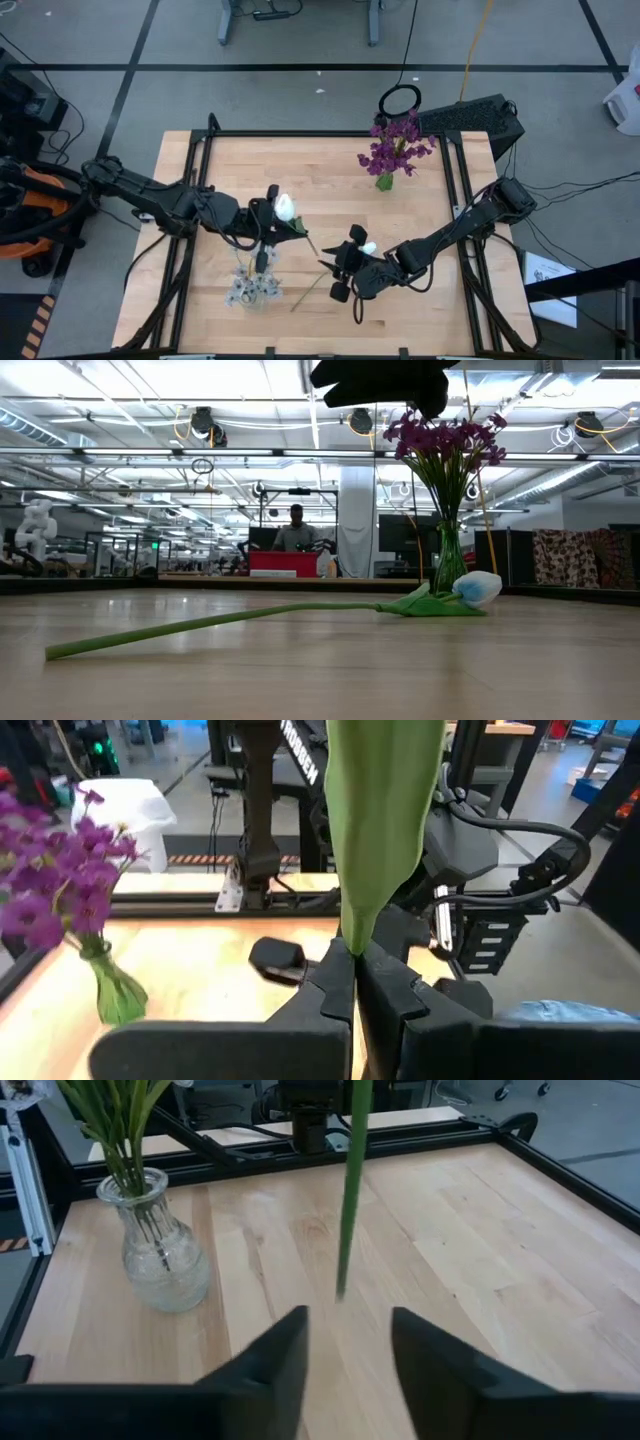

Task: Sort flowers into vase by color
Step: Put the left white flower into the transparent vase

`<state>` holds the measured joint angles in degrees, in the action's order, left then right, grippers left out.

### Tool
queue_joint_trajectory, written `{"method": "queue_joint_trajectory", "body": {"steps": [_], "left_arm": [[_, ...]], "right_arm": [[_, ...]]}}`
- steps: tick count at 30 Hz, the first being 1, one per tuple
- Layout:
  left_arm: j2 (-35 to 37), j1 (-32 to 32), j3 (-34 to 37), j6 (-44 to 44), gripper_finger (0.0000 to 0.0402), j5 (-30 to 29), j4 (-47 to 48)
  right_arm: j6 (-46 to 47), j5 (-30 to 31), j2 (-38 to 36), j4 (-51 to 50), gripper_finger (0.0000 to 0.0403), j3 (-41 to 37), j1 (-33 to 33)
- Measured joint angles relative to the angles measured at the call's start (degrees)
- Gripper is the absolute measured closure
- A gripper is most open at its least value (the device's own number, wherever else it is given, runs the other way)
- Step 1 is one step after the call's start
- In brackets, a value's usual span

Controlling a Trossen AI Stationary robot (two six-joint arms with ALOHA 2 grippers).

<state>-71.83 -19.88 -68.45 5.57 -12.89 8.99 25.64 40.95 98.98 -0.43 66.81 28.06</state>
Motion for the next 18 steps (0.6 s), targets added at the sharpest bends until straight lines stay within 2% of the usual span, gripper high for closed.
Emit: {"method": "queue_joint_trajectory", "body": {"steps": [4, 9, 13, 18], "left_arm": [[3.9, -1.2, 0.0, 3.3, 0.0395, -0.4, 4.9], [9.5, -3.4, 0.1, 7.0, 0.0395, -4.2, 11.3], [14.5, -6.3, 0.1, 10.6, 0.0395, -7.9, 16.0], [19.7, -12.2, 0.1, 15.4, 0.0396, -15.2, 23.4]], "right_arm": [[-0.1, 0.0, 0.0, 0.0, 0.022, 0.0, 0.1], [0.1, 0.0, 0.0, 0.0, 0.0169, 0.0, 0.1], [0.2, -0.3, 0.0, -0.2, 0.015, 0.0, 0.1], [0.3, -0.4, 0.0, -1.3, 0.0145, 0.0, 0.1]]}}
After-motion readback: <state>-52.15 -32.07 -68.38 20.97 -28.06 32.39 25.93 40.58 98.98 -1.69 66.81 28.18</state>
